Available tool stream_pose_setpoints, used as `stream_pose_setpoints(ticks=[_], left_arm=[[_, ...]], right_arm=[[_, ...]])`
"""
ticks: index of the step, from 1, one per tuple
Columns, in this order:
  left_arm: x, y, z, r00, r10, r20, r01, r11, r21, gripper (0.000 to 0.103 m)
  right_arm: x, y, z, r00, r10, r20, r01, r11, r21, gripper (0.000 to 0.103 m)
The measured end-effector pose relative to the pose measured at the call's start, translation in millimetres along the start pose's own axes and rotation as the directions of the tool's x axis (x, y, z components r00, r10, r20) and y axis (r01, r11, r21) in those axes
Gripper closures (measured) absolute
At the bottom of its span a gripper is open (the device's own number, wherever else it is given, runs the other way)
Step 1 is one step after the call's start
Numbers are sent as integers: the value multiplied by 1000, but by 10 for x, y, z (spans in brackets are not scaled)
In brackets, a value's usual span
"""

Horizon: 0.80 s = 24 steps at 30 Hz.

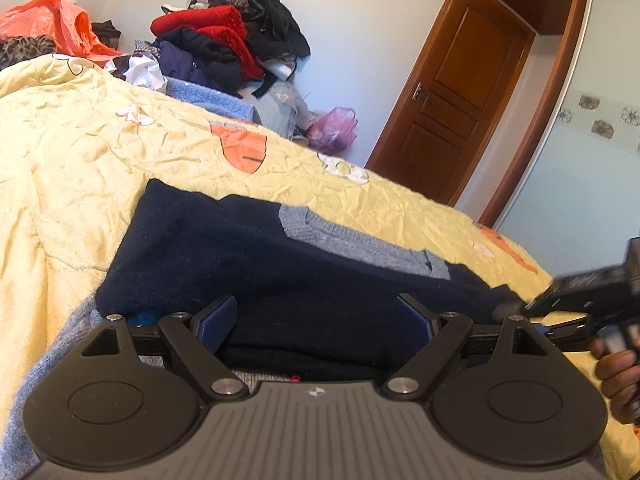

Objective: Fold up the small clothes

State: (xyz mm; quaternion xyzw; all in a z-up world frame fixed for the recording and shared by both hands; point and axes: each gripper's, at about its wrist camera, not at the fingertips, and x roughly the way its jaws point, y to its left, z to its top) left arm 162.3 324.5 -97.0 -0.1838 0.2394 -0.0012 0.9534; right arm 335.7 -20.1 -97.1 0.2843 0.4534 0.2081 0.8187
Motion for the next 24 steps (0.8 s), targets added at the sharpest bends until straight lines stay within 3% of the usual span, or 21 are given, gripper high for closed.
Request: stream_pose_setpoints(ticks=[2, 4, 7, 9, 12, 15, 18, 21, 24], left_arm=[[-24, -33, 24, 1000, 7, -24, -6, 999, 31, 17], [-120, -105, 52, 999, 21, -42, -18, 996, 84, 17], [-197, -233, 70, 998, 8, -61, 1, 990, 141, 17], [-82, -327, 42, 992, 55, -110, -32, 980, 196, 17], [59, -368, -91, 981, 130, -141, -85, 955, 283, 16], [63, -396, -147, 981, 125, -147, -67, 936, 345, 8], [87, -403, -151, 980, 122, -157, -60, 934, 352, 4], [44, -495, -172, 970, 182, -163, -107, 916, 388, 4], [-134, -485, -237, 966, 169, -198, -95, 937, 337, 4]], right_arm=[[-220, 117, -110, 996, -37, 83, 41, 998, -44, 60], [-393, 346, -327, 988, -49, 147, 75, 981, -177, 60], [-375, 644, -688, 984, -70, 165, 122, 933, -337, 59], [-209, 715, -872, 982, -100, 159, 155, 908, -389, 47], [9, 655, -1083, 969, -174, 174, 233, 881, -412, 44], [5, 638, -1235, 944, -198, 263, 306, 821, -482, 43], [-125, 690, -1331, 927, -245, 285, 357, 809, -467, 41], [-301, 724, -1502, 922, -241, 303, 362, 813, -457, 36], [-304, 658, -1696, 907, -271, 321, 400, 792, -462, 32]])
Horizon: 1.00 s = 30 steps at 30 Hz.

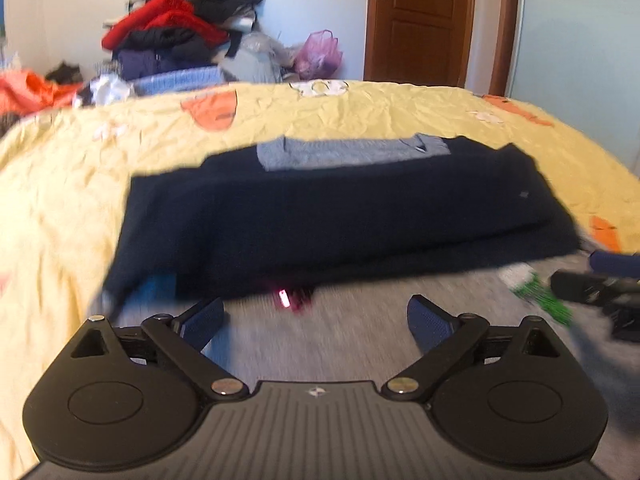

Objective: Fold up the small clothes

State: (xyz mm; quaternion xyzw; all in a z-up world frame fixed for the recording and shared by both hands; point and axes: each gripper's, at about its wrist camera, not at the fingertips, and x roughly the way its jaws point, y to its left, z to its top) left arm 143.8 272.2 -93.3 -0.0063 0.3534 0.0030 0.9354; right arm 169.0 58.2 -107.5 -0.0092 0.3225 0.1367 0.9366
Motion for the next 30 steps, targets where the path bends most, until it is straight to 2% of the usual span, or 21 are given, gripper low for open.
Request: stream_pose_setpoints(ticks=[1, 3, 7, 11, 14, 18, 23, 28, 30], left_arm=[[-33, 20, -66, 1000, -7, -7, 7, 1000, -17, 4], [-77, -10, -177, 1000, 25, 8, -25, 1000, 10, 4], [-193, 15, -168, 998, 48, -34, -49, 998, -35, 4], [-332, 90, -298, 999, 3, -36, -6, 996, -89, 3], [-313, -10, -411, 999, 44, -4, -44, 999, 16, 1], [-398, -26, -377, 998, 55, -37, -56, 998, -23, 1], [-544, -87, -548, 997, 69, -30, -69, 998, -5, 1], [-779, -60, -693, 998, 49, -41, -51, 997, -58, 1], [-808, -97, -789, 998, 58, -31, -58, 998, -14, 0]], right_arm=[[3, -19, -78, 1000, -14, -5, 14, 1000, -1, 30], [-4, -33, -111, 1000, -17, 19, 17, 1000, 2, 25], [-73, 24, -80, 999, -34, -7, 34, 999, 0, 24], [-169, 59, -222, 1000, -2, -13, 2, 1000, -1, 18], [-189, 98, -276, 1000, -22, -1, 22, 999, -25, 16], [-298, 134, -302, 1000, -18, -26, 18, 1000, -9, 16], [-429, 220, -452, 998, -53, -18, 52, 998, -31, 15], [-580, 277, -558, 998, -53, -30, 52, 998, -20, 12], [-613, 303, -629, 998, -59, -17, 59, 997, -41, 11]])
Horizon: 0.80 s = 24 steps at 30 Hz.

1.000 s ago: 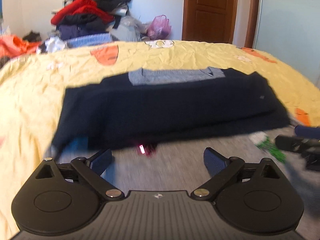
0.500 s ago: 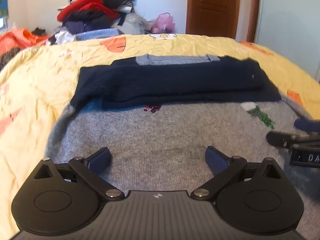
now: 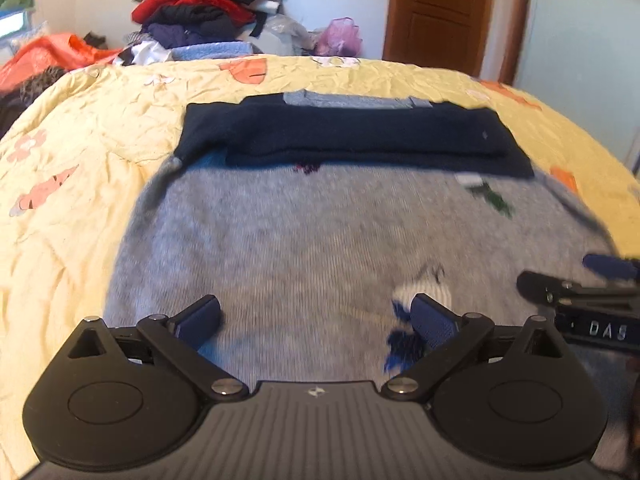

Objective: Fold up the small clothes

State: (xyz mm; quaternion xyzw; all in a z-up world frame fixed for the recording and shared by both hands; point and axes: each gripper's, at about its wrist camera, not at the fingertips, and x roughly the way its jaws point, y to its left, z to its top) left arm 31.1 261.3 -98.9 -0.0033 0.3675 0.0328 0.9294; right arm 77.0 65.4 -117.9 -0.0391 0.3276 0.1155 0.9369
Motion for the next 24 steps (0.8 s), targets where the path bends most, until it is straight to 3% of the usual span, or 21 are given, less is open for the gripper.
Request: stream_pose_setpoints(ticks=[7, 10, 14, 17, 21, 24], left_arm=[[-187, 26, -124, 1000, -9, -29, 9, 1000, -5, 0], [-274, -12, -243, 1000, 3, -17, -3, 999, 37, 0], [-429, 52, -310, 999, -24, -35, 23, 999, -22, 0], [-485, 4, -438, 1000, 9, -20, -8, 1000, 25, 0], [-683, 52, -551, 999, -26, -36, 26, 1000, -13, 0], [-746, 27, -719, 1000, -15, 7, 15, 998, 58, 0]], right_arm=[[-249, 48, -172, 1000, -4, -16, 4, 1000, -14, 9], [-390, 39, -219, 999, -16, -31, 16, 1000, 25, 11], [-513, 89, -338, 999, -1, -38, 1, 1000, 3, 8], [-584, 95, -397, 1000, -20, -24, 20, 1000, -1, 8], [-741, 139, -470, 1000, -6, -21, 5, 999, -32, 6], [-761, 60, -575, 1000, 16, -16, -17, 1000, -10, 5]])
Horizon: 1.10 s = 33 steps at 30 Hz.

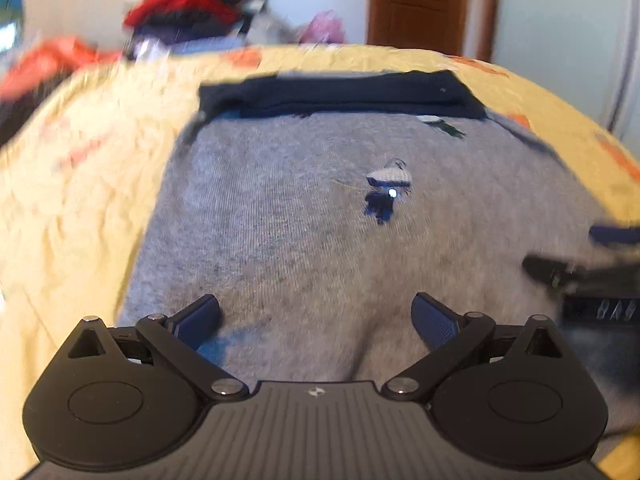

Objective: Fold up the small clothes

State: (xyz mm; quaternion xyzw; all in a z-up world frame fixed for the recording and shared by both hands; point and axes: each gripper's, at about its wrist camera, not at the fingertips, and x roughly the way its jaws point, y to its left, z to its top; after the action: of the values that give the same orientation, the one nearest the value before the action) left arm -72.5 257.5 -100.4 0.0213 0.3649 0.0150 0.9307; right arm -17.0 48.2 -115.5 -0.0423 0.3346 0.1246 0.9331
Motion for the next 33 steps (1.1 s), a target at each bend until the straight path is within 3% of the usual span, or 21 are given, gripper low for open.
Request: stream_pose_setpoints(ticks=[3, 7, 10, 12, 15, 17, 19, 21, 22, 23, 24, 25, 26, 28, 29, 32, 33], left_arm=[[-148, 127, 3, 1000, -12, -17, 11, 998, -57, 0], [-429, 524, -85, 998, -49, 39, 55, 983, -175, 0], [-420, 836, -213, 998, -63, -17, 57, 963, -264, 0], [-472, 981, -328, 995, -101, 19, 102, 947, -304, 0], [-541, 1036, -398, 987, -160, 31, 161, 928, -335, 0], [-566, 1085, -420, 966, -255, 50, 253, 881, -400, 0], [-551, 1174, -447, 929, -361, 77, 352, 801, -484, 0], [-536, 1275, -495, 907, -408, 103, 394, 737, -549, 1], [-524, 1334, -515, 899, -422, 118, 408, 708, -576, 2], [-510, 1384, -527, 894, -431, 127, 414, 682, -603, 11], [-495, 1409, -520, 900, -418, 124, 399, 675, -621, 24], [-479, 1420, -495, 917, -386, 95, 358, 696, -622, 63], [-457, 1422, -457, 935, -350, 48, 305, 731, -610, 91], [-411, 1447, -440, 951, -309, -10, 243, 766, -595, 96], [-422, 1467, -447, 953, -302, -13, 237, 773, -589, 96], [-480, 1431, -424, 967, -253, -39, 198, 838, -509, 96], [-491, 1426, -428, 968, -246, -39, 195, 846, -496, 96]], right_arm=[[-186, -108, 27, 1000, 9, 14, -10, 1000, 19, 12], [-442, -494, -41, 996, 89, 24, -92, 989, 112, 17], [-508, -733, -124, 1000, 12, -15, -11, 992, 122, 20], [-507, -823, -202, 998, -35, -60, 42, 992, 117, 20], [-529, -842, -263, 994, -12, -106, 22, 996, 87, 20], [-593, -834, -255, 991, 47, -124, -37, 996, 80, 37], [-634, -852, -234, 986, 89, -144, -78, 994, 80, 69], [-642, -921, -221, 978, 134, -162, -116, 987, 115, 87], [-625, -957, -218, 975, 149, -164, -128, 983, 128, 89], [-630, -963, -230, 974, 151, -166, -131, 983, 128, 91], [-635, -971, -222, 974, 152, -166, -131, 983, 129, 93], [-653, -981, -209, 975, 151, -161, -130, 983, 130, 94], [-682, -988, -191, 978, 146, -151, -128, 984, 127, 95], [-745, -1064, -143, 985, 124, -121, -109, 986, 127, 95], [-762, -1115, -133, 988, 103, -114, -88, 987, 135, 95], [-644, -1222, -229, 983, 87, -161, -61, 986, 158, 95], [-639, -1211, -267, 986, 89, -140, -66, 985, 158, 95]])
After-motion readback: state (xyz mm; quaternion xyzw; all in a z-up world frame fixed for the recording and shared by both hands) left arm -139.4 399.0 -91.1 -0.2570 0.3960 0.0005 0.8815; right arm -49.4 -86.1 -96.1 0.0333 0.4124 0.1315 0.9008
